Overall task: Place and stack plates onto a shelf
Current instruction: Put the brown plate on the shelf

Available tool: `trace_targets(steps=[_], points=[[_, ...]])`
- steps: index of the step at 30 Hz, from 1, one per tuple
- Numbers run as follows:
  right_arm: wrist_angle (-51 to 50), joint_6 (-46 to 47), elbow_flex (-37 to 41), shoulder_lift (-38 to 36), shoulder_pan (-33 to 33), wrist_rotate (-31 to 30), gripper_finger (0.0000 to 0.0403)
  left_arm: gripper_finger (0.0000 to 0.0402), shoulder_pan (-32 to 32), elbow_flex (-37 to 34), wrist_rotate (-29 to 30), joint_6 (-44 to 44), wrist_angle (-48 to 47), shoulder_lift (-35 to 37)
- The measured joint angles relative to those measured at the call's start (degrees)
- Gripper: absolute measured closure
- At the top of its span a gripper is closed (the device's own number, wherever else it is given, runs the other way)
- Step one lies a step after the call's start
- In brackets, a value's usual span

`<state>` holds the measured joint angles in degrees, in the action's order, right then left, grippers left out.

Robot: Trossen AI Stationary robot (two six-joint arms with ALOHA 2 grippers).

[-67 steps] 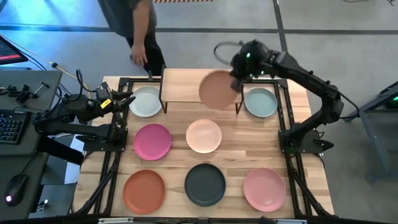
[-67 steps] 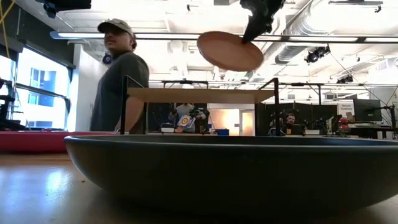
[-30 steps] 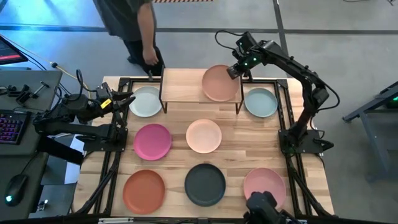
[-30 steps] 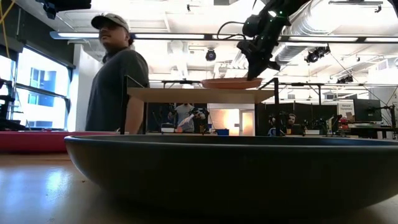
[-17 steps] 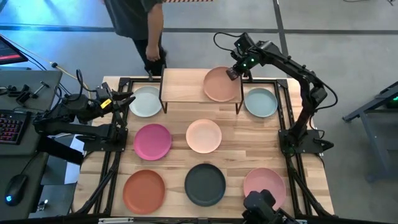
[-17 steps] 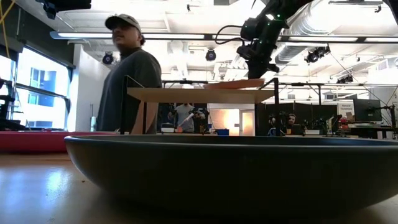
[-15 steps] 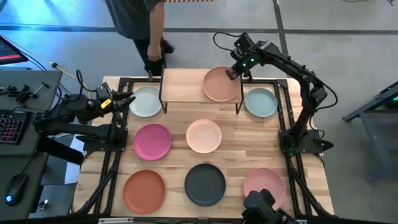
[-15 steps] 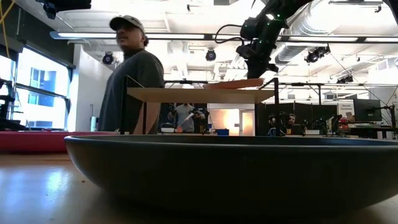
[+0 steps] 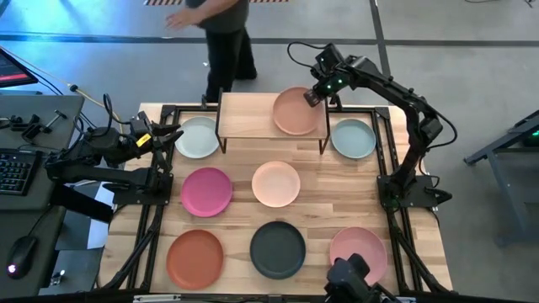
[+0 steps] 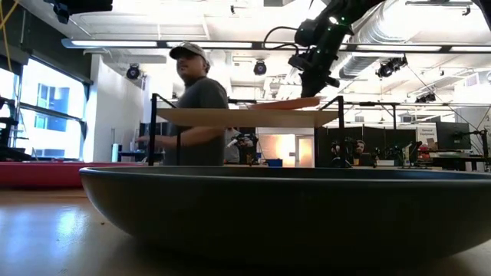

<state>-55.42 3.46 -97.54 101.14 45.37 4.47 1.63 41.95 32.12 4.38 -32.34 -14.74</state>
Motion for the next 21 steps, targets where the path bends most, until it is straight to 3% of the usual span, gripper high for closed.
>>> trace_targets(steps=[21], points=[[-1.27,-0.97,0.04,1.40,-0.46,-2.80,0.0402,0.0306,0.00,0.00,0.00,-0.09,-0.02,0.00]])
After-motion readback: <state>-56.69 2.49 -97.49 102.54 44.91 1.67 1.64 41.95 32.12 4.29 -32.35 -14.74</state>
